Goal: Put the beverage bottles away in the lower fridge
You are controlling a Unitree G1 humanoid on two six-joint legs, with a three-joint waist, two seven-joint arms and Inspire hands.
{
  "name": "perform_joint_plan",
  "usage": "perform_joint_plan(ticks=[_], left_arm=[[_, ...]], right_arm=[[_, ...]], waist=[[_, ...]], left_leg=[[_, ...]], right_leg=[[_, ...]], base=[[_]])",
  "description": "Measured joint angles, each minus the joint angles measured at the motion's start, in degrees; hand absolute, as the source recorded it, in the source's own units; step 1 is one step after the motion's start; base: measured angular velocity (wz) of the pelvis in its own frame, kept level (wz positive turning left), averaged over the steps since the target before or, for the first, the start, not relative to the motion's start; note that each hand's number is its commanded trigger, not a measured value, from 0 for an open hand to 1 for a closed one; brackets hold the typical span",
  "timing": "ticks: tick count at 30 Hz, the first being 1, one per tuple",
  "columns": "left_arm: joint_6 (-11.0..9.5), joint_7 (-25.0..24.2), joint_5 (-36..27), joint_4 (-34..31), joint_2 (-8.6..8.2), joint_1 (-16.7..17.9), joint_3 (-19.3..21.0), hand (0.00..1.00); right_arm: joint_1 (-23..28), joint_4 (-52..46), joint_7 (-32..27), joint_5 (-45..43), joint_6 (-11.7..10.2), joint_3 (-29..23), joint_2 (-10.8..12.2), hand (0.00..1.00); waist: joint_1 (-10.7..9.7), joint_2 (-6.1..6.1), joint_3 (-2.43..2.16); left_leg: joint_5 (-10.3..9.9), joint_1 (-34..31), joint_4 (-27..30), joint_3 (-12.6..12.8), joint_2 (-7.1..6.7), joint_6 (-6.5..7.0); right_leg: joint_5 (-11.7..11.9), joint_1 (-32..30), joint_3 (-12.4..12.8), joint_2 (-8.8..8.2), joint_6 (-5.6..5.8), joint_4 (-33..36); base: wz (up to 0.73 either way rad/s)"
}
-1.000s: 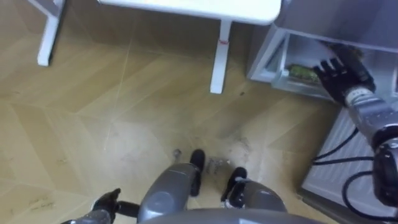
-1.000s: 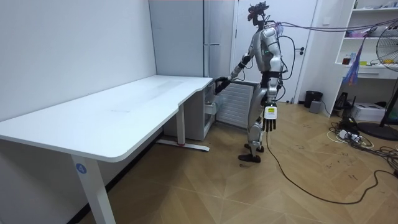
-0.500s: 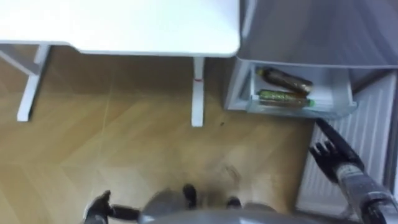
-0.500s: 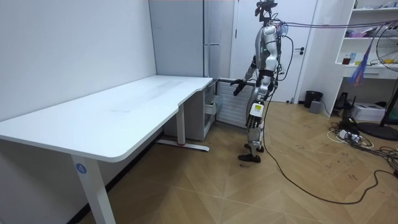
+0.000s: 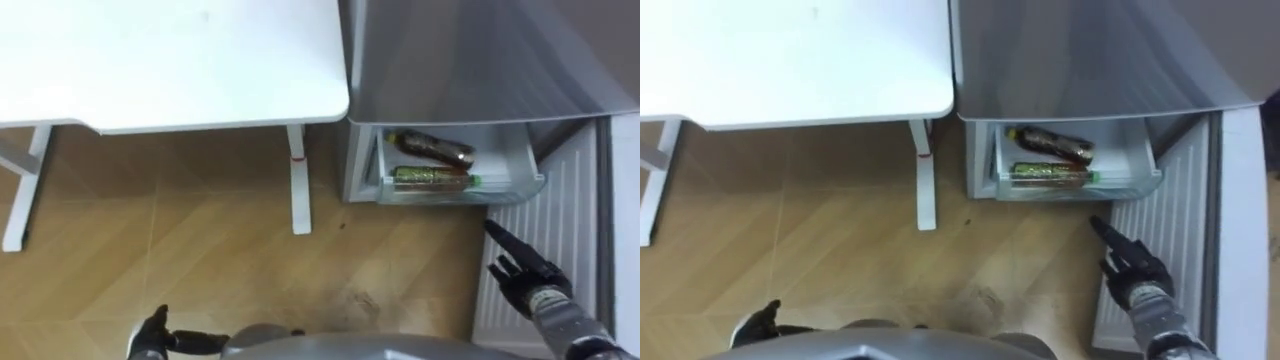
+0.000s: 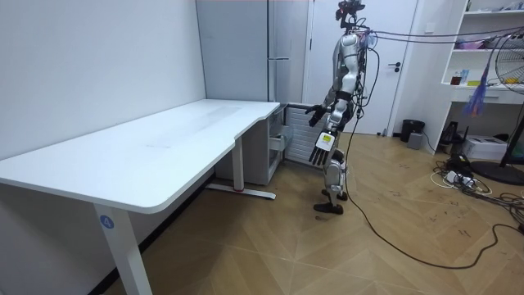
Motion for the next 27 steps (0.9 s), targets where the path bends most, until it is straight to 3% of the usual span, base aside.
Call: perform_joint_plan(ticks=[3, 5, 7, 11, 15, 19, 26, 27], left_arm=[[0.0, 1.0, 0.0, 0.8, -0.48, 0.1, 0.4, 0.00], [-0.1, 1.9, 0.1, 0.8, -1.73, 1.1, 2.3, 0.00], [-0.3, 2.2, 0.6, 0.8, -2.25, 1.7, 3.2, 0.00], [-0.9, 2.2, 0.6, 1.5, -3.74, 2.4, 4.9, 0.00], [-1.6, 1.9, 1.2, 2.3, -3.91, 2.4, 5.7, 0.00], [-1.7, 1.9, 2.9, 2.6, -3.79, 2.7, 6.9, 0.00], [-1.6, 0.9, 5.1, 3.2, -3.57, 3.3, 8.4, 0.00], [-1.4, 0.3, 5.3, 3.4, -3.53, 3.3, 8.5, 0.00]], right_arm=[[1.9, 0.6, -0.3, -2.1, 0.0, 0.2, 1.3, 0.00], [4.8, 0.8, -0.4, -5.2, 0.1, 0.1, 2.5, 0.00], [6.7, 0.9, -0.4, -7.7, 0.1, 0.1, 3.5, 0.00], [7.2, 4.0, -0.4, -12.4, 0.1, -0.5, 4.9, 0.00], [7.2, 4.3, -0.4, -14.4, 0.0, -0.6, 5.0, 0.00], [6.6, 4.2, -0.2, -13.6, 0.0, -0.6, 5.1, 0.00], [6.3, 3.0, 2.0, -3.6, 0.0, -1.0, 5.2, 0.00], [6.2, 2.1, 2.3, -0.9, 0.1, -1.0, 5.2, 0.00]], waist=[[-0.8, -0.11, -0.03], [-0.9, -0.64, 0.09], [-0.9, -0.78, -0.13], [-1.0, -0.89, -0.40], [-0.9, -1.04, -0.27], [-0.9, -1.00, -0.20], [-0.7, -0.50, 0.02], [-0.6, 0.15, -0.30]], left_leg=[[-0.4, 0.6, 0.1, 0.0, 0.03, -0.07], [-1.0, 2.1, -0.1, 0.0, 0.00, -0.11], [-1.4, 2.8, 0.0, -0.1, 0.04, -0.17], [-1.5, 3.2, 0.0, -0.1, 0.03, -0.16], [-1.5, 3.3, 0.0, 0.1, 0.04, -0.13], [-1.5, 3.4, 0.0, 0.2, 0.04, -0.12], [-2.6, 2.5, 1.6, -0.3, 0.16, -0.05], [-2.9, 1.8, 2.3, -0.5, 0.20, 0.01]], right_leg=[[0.0, 1.1, -0.5, 0.07, 0.03, -0.9], [-0.5, 2.3, -0.5, 0.07, 0.18, -1.0], [-0.8, 3.0, -0.3, 0.12, 0.20, -1.1], [-0.9, 3.0, 0.3, 0.16, 0.19, -0.7], [-0.9, 3.0, 0.8, 0.21, 0.19, -0.7], [-0.9, 3.3, 0.9, 0.23, 0.19, -0.8], [-1.0, 3.5, 0.8, 0.36, 0.31, -0.9], [-1.1, 3.1, 0.7, 0.36, 0.34, -0.7]], base=[[0.09], [-0.02], [-0.07], [-0.07], [-0.02], [0.00], [0.02], [0.05]])
